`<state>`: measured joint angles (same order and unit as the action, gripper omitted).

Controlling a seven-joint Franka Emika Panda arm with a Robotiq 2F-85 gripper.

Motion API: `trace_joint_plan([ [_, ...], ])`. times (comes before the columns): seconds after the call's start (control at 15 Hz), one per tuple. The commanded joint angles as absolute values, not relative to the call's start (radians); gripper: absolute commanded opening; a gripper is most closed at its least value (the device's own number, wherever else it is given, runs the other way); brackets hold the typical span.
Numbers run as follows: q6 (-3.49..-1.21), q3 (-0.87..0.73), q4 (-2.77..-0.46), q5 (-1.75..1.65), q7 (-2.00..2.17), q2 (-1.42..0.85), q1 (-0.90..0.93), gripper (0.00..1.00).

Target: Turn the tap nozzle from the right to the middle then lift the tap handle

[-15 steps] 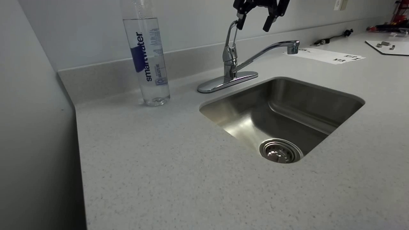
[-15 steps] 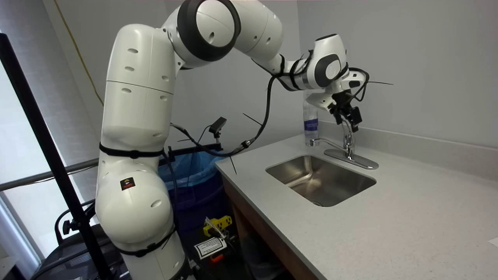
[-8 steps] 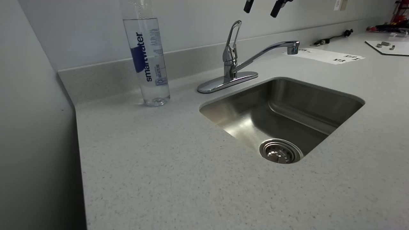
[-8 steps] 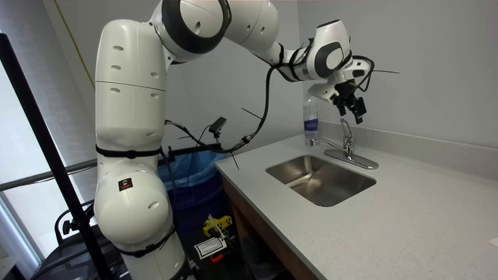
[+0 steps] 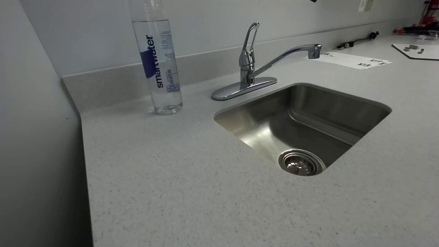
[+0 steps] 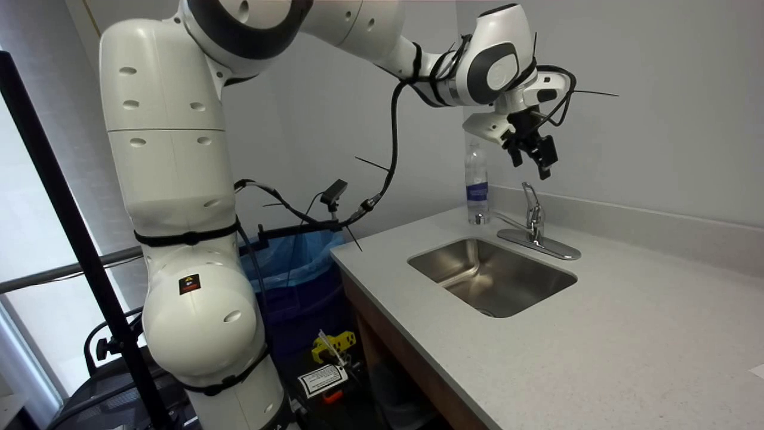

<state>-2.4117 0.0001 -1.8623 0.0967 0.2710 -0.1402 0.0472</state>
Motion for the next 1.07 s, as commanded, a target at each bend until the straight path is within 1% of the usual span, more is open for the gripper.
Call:
trace_joint_plan([
  [0.0,-2.383,0.011,-1.992,0.158,0.172,-0.01,0.028,1.0],
  [0.47,-2.375,-0.004,-2.139,0.194,0.082,0.139,0.026,1.0],
  [1.0,-2.348,-0.019,-2.232,0.194,0.084,0.24,0.026,1.0],
])
